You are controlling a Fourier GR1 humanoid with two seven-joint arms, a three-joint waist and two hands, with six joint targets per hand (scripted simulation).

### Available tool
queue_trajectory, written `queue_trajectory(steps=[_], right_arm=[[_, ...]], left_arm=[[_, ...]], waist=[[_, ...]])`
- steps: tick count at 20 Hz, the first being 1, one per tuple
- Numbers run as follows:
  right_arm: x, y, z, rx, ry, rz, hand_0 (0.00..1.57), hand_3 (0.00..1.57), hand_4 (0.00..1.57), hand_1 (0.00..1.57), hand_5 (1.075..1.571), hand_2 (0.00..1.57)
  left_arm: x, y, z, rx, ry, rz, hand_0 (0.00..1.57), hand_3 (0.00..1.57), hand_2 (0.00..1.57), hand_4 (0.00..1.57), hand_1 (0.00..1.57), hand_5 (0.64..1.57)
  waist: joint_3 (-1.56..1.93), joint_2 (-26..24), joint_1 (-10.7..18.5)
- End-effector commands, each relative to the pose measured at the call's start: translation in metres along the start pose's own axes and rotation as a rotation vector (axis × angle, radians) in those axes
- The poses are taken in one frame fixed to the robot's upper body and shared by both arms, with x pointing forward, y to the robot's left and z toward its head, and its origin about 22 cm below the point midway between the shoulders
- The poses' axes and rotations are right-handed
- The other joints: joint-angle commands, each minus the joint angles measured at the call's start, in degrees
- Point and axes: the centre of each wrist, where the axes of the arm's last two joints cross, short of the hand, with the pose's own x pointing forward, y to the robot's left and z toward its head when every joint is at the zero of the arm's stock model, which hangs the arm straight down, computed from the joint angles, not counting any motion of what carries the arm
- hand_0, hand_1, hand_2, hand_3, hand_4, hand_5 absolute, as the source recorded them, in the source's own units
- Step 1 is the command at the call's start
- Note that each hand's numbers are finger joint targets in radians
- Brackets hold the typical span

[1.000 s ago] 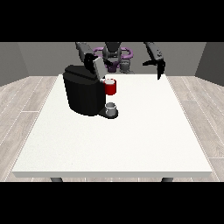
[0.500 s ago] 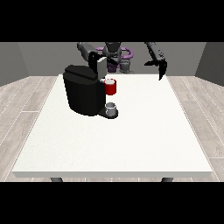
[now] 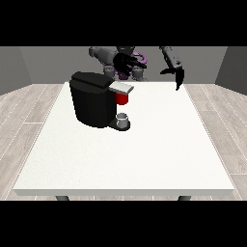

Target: Insert the coffee pod into the coffee machine and close the lid

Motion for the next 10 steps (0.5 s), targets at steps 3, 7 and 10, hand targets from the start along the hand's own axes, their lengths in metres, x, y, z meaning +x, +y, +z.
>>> queue_trajectory(steps=[3,7,10], right_arm=[[0.017,0.011,-0.012,0.084,-0.137,0.002,0.00,0.00,0.41,0.00,1.571,0.00],[-0.005,0.054,0.028,0.158,-0.084,-0.019,0.00,0.00,0.43,0.00,1.571,0.00],[-0.016,0.061,0.044,0.269,-0.077,-0.025,0.00,0.00,0.49,0.00,1.571,0.00]], left_arm=[[-0.007,0.004,0.013,0.012,-0.016,0.009,0.00,0.00,0.00,0.37,0.00,1.571],[-0.001,0.003,-0.002,-0.030,0.008,0.024,0.00,0.00,0.00,0.29,0.00,1.571],[-0.010,0.012,0.016,0.034,0.038,0.026,0.00,0.00,0.00,0.39,0.00,1.571]], waist=[[-0.35,0.9,0.4],[-0.33,-1.6,2.1],[-0.34,-3.7,-0.9]])
